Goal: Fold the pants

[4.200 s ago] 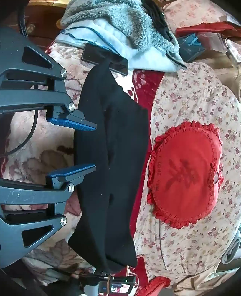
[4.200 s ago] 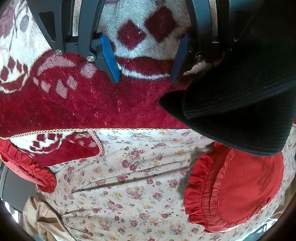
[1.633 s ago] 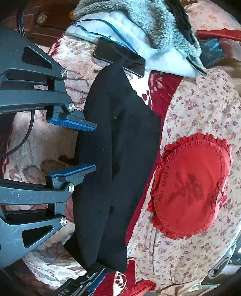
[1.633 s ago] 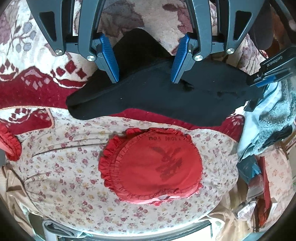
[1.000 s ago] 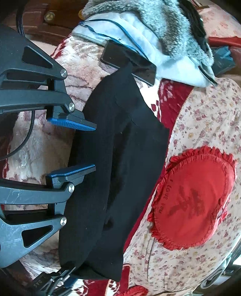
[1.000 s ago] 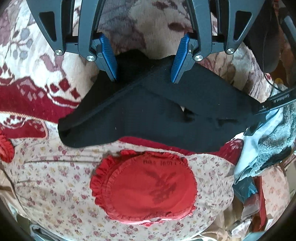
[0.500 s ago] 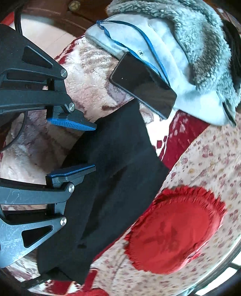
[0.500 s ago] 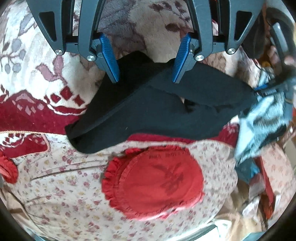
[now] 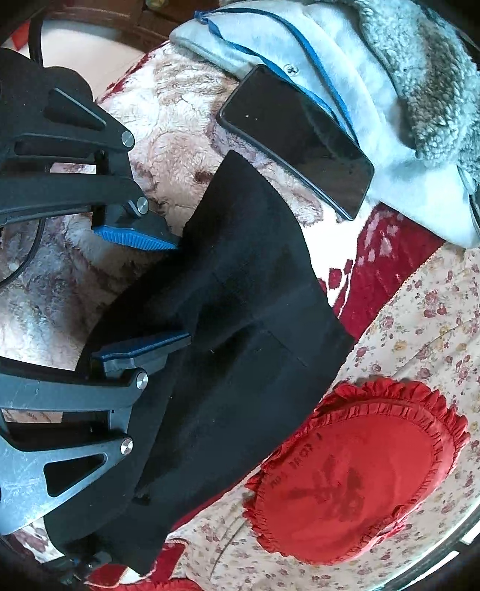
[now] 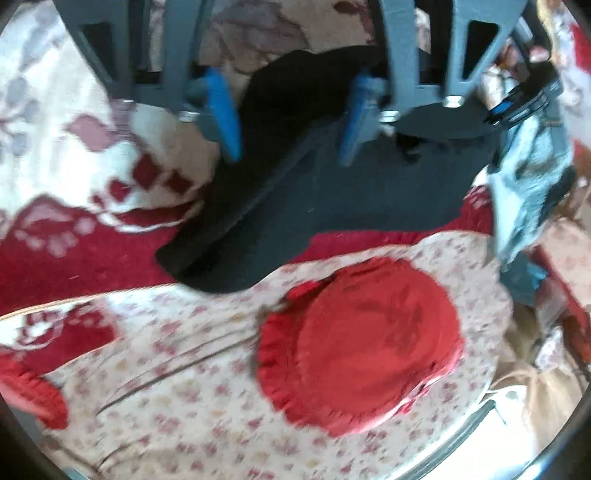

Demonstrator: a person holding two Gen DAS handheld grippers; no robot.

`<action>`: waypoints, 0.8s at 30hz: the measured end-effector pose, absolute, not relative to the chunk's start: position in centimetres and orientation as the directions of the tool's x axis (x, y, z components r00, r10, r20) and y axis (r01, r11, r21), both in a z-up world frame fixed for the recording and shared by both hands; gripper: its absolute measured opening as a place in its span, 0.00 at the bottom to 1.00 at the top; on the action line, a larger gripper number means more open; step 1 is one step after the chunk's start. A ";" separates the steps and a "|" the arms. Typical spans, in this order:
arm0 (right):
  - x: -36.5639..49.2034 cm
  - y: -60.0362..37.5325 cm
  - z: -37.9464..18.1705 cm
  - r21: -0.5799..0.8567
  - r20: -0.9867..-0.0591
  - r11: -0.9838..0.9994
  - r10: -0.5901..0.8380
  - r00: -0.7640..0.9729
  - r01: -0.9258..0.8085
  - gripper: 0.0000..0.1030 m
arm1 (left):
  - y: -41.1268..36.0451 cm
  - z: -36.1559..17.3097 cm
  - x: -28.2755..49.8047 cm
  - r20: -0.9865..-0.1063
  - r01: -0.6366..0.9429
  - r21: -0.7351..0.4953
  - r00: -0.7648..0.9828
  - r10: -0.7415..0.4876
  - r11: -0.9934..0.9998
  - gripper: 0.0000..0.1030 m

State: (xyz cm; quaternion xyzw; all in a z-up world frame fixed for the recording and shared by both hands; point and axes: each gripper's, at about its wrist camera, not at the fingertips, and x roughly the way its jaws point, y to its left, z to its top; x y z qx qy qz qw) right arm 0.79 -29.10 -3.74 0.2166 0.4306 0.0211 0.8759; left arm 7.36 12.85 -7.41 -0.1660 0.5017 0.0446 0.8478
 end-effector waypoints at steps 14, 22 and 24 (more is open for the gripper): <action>-8.0 -30.5 -3.4 0.279 -0.735 0.957 0.158 0.660 0.082 0.05 | 10.9 -6.4 3.7 -0.857 -0.125 -0.204 0.503 -0.115 0.971 0.36; -9.9 -31.2 -8.4 0.311 -0.821 0.941 0.197 0.536 0.131 0.05 | 11.8 -7.5 1.5 -0.875 -0.134 -0.145 0.480 -0.064 0.980 0.36; -10.0 -31.3 -7.5 0.305 -0.814 0.943 0.188 0.549 0.130 0.09 | 12.2 -7.5 1.3 -0.875 -0.147 -0.146 0.480 -0.059 0.978 0.36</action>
